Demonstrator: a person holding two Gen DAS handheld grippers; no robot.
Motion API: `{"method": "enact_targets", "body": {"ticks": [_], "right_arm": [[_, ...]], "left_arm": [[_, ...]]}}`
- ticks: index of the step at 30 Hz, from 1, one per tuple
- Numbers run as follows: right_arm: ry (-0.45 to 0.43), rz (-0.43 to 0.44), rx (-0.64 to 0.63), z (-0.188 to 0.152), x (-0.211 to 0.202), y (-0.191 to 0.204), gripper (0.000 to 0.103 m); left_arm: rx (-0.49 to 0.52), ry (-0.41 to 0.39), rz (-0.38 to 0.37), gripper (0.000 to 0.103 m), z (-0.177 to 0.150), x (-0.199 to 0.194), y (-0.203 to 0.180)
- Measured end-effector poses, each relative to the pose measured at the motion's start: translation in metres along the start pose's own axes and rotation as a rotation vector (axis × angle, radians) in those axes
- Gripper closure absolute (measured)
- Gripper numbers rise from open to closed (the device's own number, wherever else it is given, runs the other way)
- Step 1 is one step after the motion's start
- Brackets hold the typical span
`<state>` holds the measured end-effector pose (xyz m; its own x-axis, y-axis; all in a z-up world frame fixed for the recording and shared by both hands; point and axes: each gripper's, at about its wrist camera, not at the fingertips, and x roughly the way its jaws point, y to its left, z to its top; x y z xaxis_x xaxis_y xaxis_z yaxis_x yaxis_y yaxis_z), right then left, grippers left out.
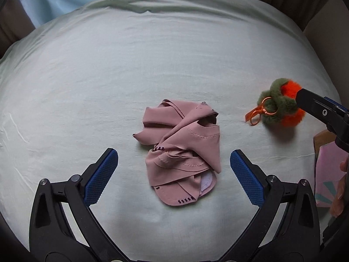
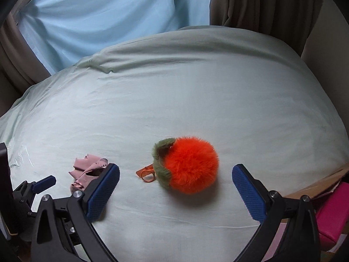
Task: Organize soft objects
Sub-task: 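Move both grippers toward the pink cloth and orange pompom, then grasp the pink cloth with the left gripper while the right grasps the orange pompom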
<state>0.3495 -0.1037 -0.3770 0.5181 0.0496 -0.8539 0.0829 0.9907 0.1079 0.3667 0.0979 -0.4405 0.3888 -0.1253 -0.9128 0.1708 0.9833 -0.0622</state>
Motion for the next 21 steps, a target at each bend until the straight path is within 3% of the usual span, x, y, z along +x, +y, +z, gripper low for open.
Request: {"method": "enact_targets", "body": {"ticks": [3, 9, 12, 15, 17, 19, 20, 21], "right_arm": [[0.002, 0.0, -0.002, -0.005, 0.016, 0.0, 0.0], [0.02, -0.031, 0.013, -0.011, 0.049, -0.007, 0.0], [0.015, -0.04, 0.021, -0.01, 0.058, -0.011, 0.001], [0.021, -0.039, 0.021, -0.007, 0.065, -0.012, 0.014], [0.039, -0.031, 0.017, -0.008, 0.071, -0.012, 0.032], [0.029, -0.029, 0.008, -0.008, 0.07, -0.008, 0.04], [0.023, -0.03, -0.002, -0.008, 0.068, -0.006, 0.054], [0.025, -0.032, -0.012, -0.008, 0.069, -0.004, 0.06]], "left_arm": [[-0.025, 0.015, -0.014, 0.001, -0.002, 0.017, 0.002], [0.028, 0.016, 0.036, 0.006, 0.0, 0.04, -0.006], [0.048, -0.002, 0.042, 0.019, 0.005, 0.039, -0.007], [0.061, -0.016, 0.038, 0.04, 0.011, 0.037, -0.01], [0.076, -0.023, 0.037, 0.053, 0.014, 0.034, -0.012], [0.092, -0.031, 0.042, 0.062, 0.016, 0.033, -0.015], [0.095, -0.034, 0.04, 0.067, 0.016, 0.031, -0.016], [0.094, -0.034, 0.041, 0.069, 0.016, 0.03, -0.016]]}}
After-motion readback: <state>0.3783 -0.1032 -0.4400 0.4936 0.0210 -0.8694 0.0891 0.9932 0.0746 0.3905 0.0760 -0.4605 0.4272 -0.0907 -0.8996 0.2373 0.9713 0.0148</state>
